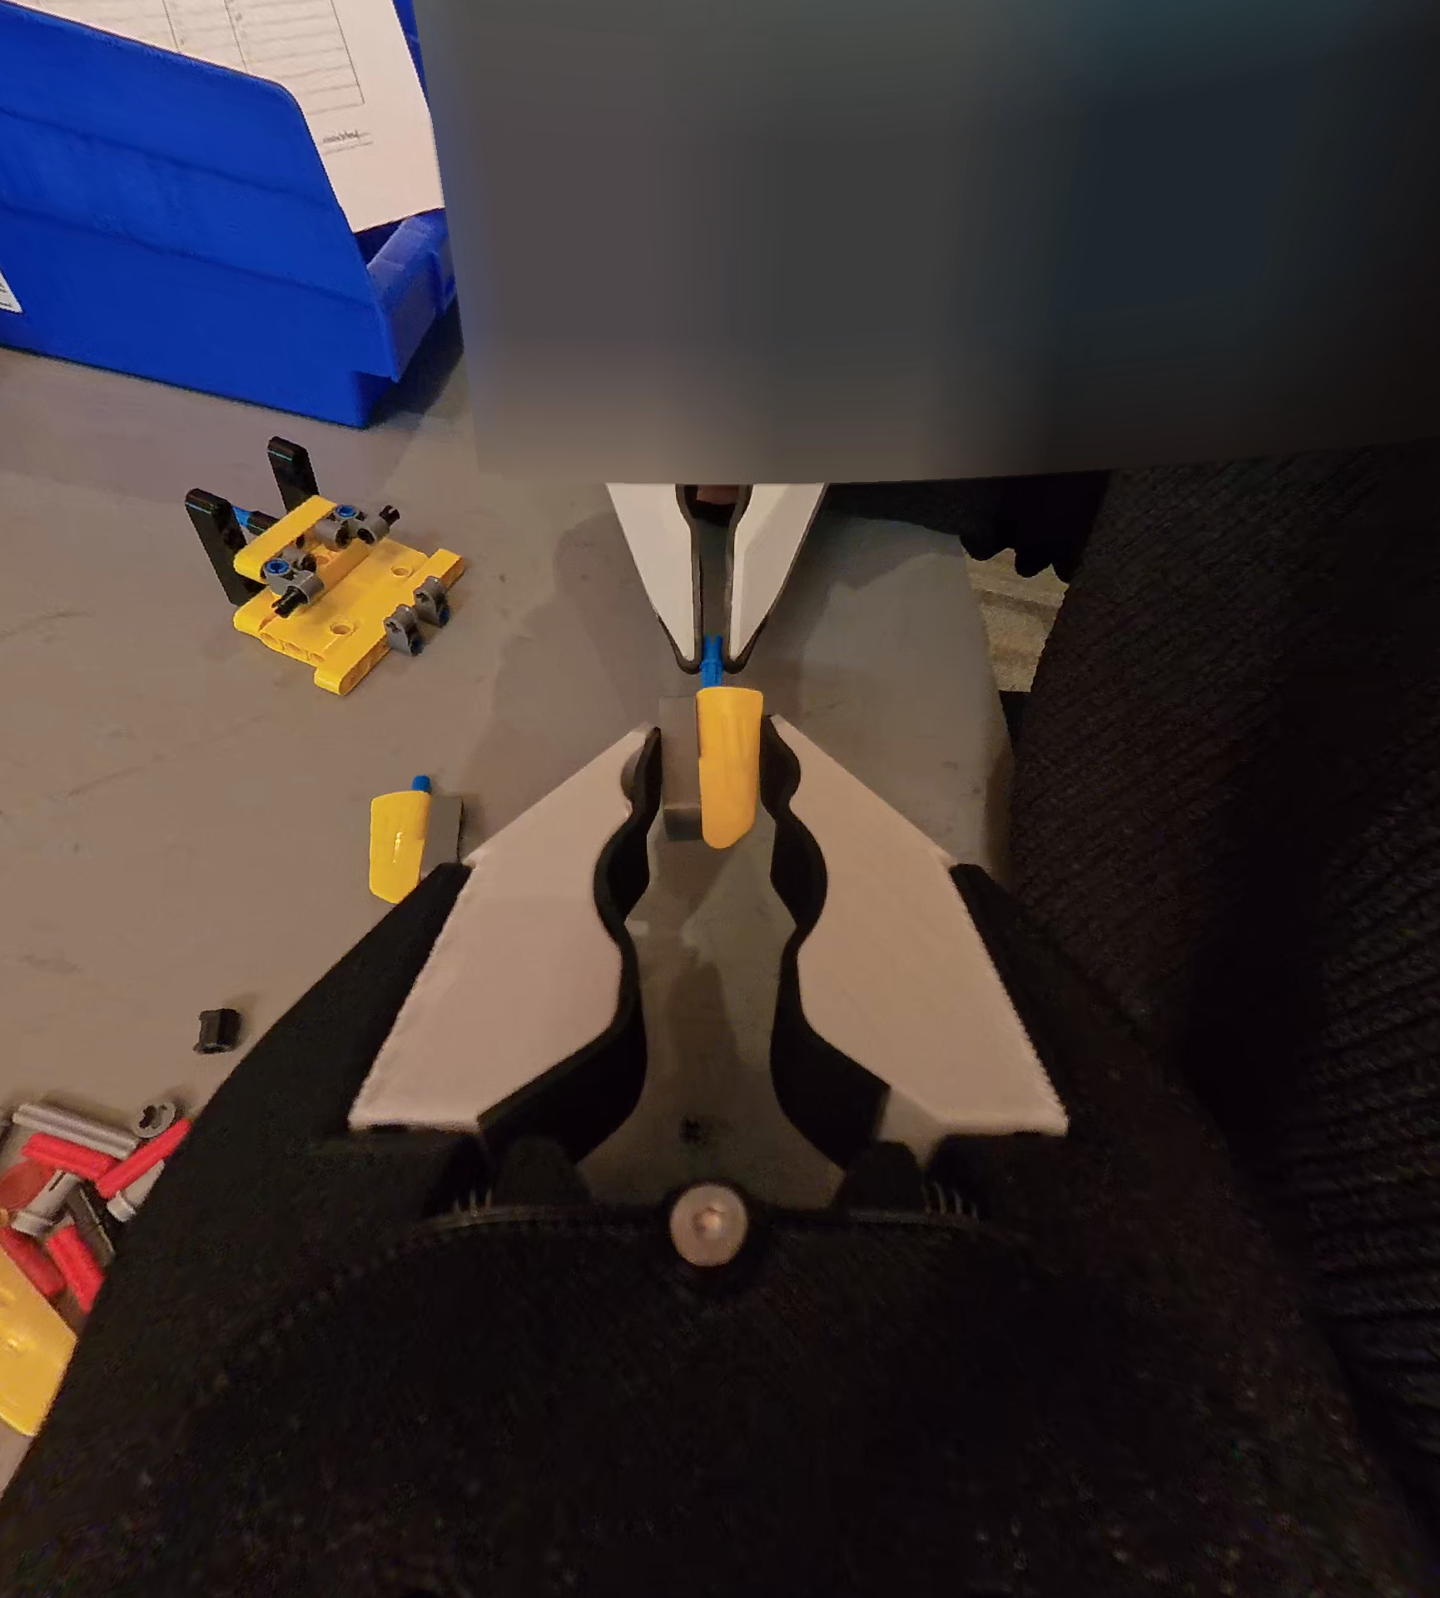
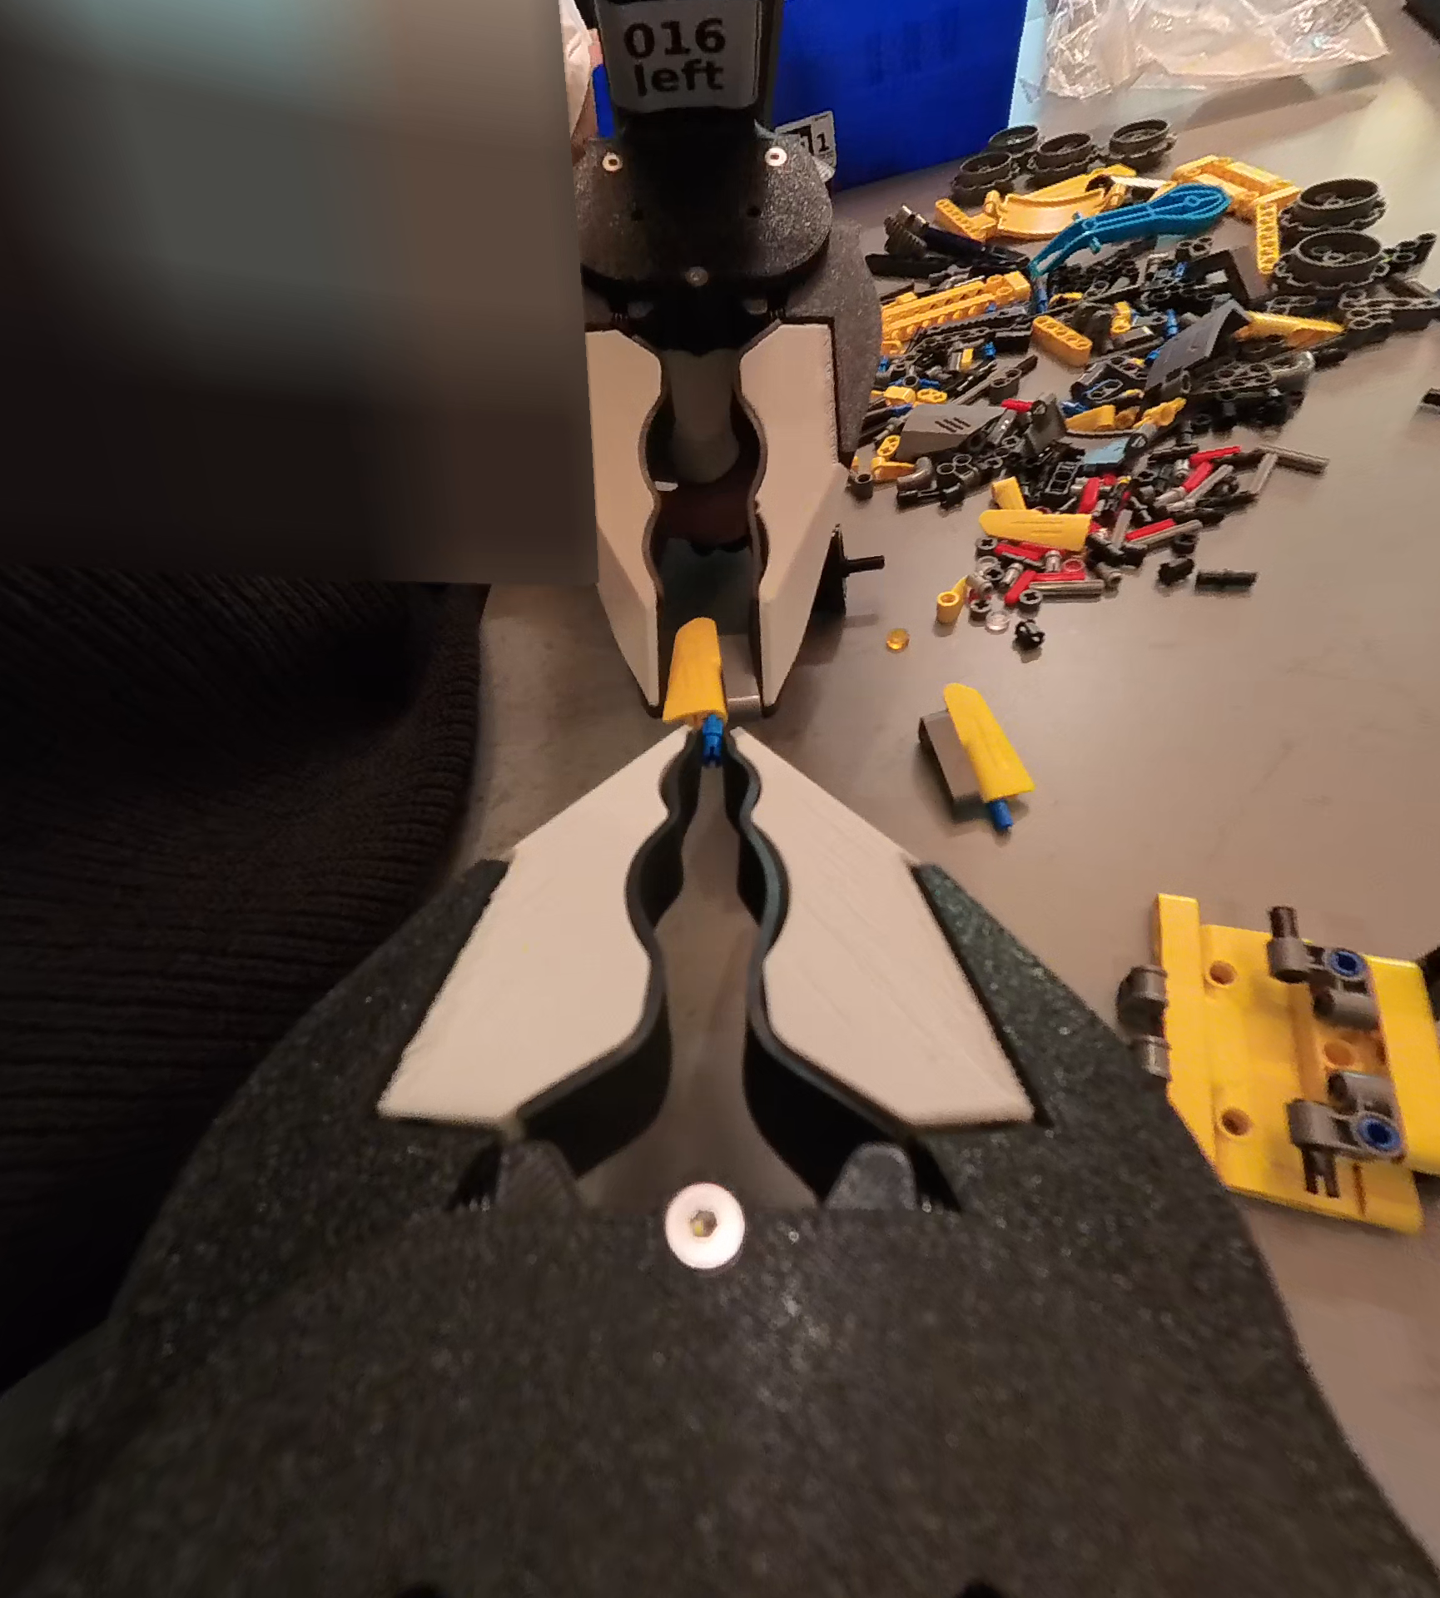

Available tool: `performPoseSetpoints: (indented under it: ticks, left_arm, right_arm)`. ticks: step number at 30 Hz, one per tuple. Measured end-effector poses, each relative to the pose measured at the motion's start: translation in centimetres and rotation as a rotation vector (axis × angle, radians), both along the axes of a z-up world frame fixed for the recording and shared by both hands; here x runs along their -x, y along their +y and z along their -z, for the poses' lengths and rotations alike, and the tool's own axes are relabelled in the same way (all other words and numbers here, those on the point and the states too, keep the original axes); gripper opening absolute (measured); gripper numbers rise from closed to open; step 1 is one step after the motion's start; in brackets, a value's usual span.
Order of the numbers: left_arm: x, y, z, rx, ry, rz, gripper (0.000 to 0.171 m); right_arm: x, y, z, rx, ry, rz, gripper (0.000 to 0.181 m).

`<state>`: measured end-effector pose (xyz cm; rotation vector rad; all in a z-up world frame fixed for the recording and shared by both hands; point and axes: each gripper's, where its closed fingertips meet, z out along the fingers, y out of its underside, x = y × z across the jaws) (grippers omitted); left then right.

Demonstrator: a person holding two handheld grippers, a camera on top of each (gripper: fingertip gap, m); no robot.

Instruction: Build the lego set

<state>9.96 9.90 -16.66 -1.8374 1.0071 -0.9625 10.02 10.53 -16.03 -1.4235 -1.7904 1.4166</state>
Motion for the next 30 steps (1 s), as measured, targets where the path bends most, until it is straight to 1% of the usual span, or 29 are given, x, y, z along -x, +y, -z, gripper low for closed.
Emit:
performPoseSetpoints:
  ticks: [11, 15, 22, 27, 30]
  left_arm:
    - [-0.1, -0.1, 0.0, -0.009, 0.004, 0.003, 0.019]
    - [0.0, -0.1, 0.0, 0.008, -0.004, 0.002, 0.019]
    - [-0.1, -0.2, -0.8, 0.051, -0.089, 0.009, 0.019]
    - [-0.1, 0.0, -1.3, 0.058, -0.12, 0.003, 0.018]
    - [-0.2, 0.0, -1.0, 0.047, -0.097, 0.0, 0.018]
  right_arm:
    - [0.0, -0.1, 0.0, -0.012, -0.001, -0.001, 0.004]
    - [0.1, -0.1, 0.0, -0.034, 0.009, 0.003, 0.004]
    - [0.0, -0.1, -0.8, -0.066, 0.053, 0.003, 0.003]
    - [0.1, 0.0, -1.2, -0.019, 0.068, 0.016, 0.003]
    - [0.0, 0.0, -0.8, 0.014, 0.036, 0.015, 0.003]
